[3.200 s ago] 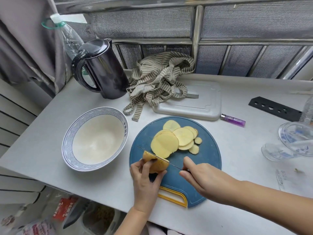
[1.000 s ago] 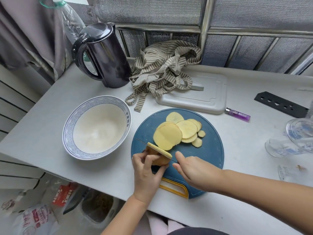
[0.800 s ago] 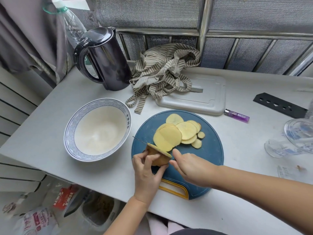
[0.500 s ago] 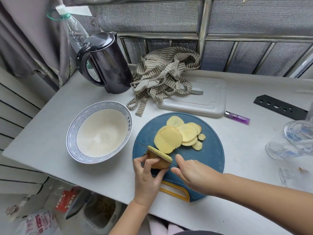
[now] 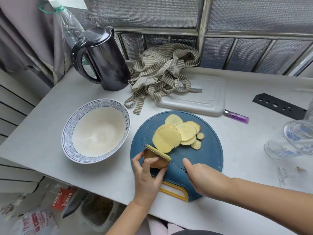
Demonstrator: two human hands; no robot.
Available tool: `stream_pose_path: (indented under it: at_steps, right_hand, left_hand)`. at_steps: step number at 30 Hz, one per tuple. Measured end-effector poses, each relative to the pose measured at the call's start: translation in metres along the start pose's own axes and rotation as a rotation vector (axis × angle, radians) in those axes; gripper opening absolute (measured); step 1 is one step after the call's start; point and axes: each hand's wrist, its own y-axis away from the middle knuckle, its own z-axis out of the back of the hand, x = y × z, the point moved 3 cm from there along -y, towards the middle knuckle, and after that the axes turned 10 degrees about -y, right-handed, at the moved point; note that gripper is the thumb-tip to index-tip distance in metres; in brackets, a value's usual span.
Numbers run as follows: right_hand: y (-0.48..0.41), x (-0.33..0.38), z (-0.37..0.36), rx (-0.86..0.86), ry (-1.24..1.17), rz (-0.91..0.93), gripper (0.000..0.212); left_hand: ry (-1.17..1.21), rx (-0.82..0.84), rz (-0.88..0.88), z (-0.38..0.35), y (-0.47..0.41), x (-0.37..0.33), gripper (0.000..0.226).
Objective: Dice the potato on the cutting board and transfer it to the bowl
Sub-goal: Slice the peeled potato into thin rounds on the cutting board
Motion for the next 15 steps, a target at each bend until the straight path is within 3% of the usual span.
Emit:
stream_pose_path:
  at_steps: [15]
  right_hand:
    - [-0.0059, 0.0046, 0.0108, 0.041, 0.014, -0.015, 0.019]
  left_hand:
    - [0.004, 0.003, 0.015, 0.0013, -0.0055, -0.0034, 0.063]
